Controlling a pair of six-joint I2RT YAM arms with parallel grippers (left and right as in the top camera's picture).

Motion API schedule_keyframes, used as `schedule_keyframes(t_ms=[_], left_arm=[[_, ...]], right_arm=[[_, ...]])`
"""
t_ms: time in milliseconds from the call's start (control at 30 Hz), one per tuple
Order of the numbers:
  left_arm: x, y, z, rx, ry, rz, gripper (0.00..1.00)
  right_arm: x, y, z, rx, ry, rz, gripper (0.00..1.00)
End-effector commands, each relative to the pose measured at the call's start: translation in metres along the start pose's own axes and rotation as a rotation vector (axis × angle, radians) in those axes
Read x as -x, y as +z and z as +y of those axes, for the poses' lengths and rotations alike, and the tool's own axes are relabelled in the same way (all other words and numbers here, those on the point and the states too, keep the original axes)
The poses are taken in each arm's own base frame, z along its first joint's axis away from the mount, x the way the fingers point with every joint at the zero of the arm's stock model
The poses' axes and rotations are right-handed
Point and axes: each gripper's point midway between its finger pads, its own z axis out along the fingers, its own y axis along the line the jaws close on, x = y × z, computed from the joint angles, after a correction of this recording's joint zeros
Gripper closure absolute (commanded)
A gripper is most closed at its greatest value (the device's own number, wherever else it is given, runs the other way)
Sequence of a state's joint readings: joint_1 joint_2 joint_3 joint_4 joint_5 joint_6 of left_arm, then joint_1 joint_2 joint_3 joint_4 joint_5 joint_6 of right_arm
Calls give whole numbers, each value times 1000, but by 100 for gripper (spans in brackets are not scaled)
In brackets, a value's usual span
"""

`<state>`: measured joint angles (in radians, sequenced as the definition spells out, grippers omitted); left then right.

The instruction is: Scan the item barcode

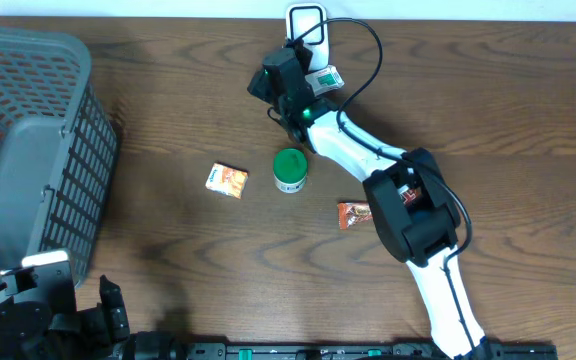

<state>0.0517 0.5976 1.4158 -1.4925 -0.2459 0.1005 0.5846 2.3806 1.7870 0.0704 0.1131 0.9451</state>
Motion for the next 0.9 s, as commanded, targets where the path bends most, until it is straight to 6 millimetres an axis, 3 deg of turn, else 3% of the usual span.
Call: schedule_keyframes(t_ms=[0, 200, 500, 667, 867], left_arm=[[1, -1, 2, 12, -17, -3, 3], [1, -1, 2, 12, -17, -3, 3], [1, -1, 2, 12, -17, -3, 3], [1, -1, 2, 12, -16, -2, 3], [1, -1, 2, 12, -16, -3, 3]], right_arm=[[-11, 24, -27, -31, -36, -22, 99], [-17, 41, -64, -84, -48, -23, 99], [-30, 32, -102, -247, -126, 60, 99], [-14, 0, -105, -396, -170, 37, 99], [38, -76, -103, -660, -281, -118, 99]])
